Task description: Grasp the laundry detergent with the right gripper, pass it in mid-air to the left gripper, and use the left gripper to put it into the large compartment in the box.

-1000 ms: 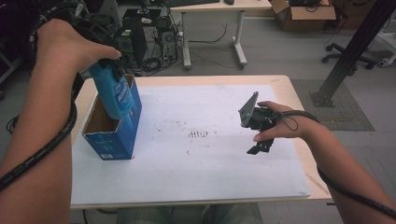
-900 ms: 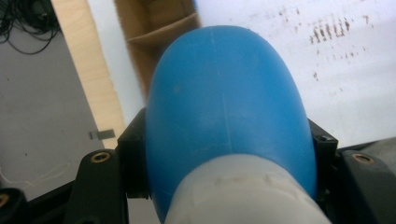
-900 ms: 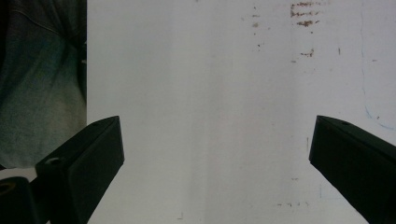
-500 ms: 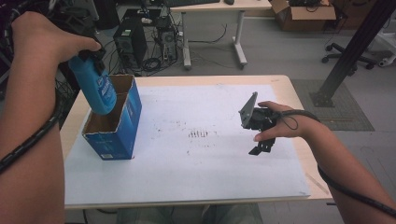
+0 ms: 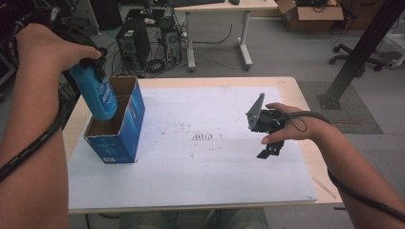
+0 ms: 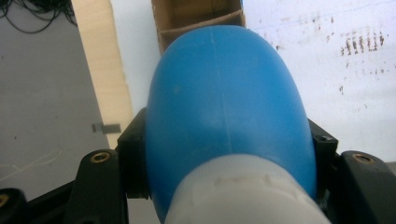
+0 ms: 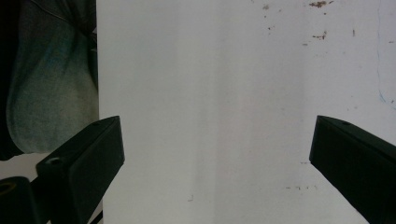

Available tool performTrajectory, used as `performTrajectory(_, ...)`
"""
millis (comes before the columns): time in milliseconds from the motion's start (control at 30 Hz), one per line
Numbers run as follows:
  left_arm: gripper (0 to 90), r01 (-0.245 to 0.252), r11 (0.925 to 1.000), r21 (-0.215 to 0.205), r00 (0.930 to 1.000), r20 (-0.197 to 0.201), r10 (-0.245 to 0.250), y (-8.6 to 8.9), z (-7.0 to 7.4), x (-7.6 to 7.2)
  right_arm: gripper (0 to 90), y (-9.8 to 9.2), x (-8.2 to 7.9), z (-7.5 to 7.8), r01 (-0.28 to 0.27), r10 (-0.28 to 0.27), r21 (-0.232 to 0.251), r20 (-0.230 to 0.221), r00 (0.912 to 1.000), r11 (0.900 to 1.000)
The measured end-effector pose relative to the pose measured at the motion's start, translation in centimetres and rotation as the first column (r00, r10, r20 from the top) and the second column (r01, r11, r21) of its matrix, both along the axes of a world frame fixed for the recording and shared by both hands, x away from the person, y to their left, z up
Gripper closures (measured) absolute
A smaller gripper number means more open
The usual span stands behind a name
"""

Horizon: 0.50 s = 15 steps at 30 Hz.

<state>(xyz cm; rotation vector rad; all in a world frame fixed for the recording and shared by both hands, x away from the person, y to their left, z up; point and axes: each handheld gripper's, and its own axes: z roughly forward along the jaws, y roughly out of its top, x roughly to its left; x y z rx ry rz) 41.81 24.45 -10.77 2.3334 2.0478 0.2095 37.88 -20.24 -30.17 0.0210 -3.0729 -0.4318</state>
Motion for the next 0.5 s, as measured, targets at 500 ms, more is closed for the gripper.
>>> performTrajectory(500, 37.7, 0.012, 0.9999, 0.002, 0.9998, -0.013, -0.012, 0.5, -3.3, 0.3, 3.2, 0.0, -0.3, -0.3, 0.001, -0.001, 0.017, -0.003, 1.0, 1.0)
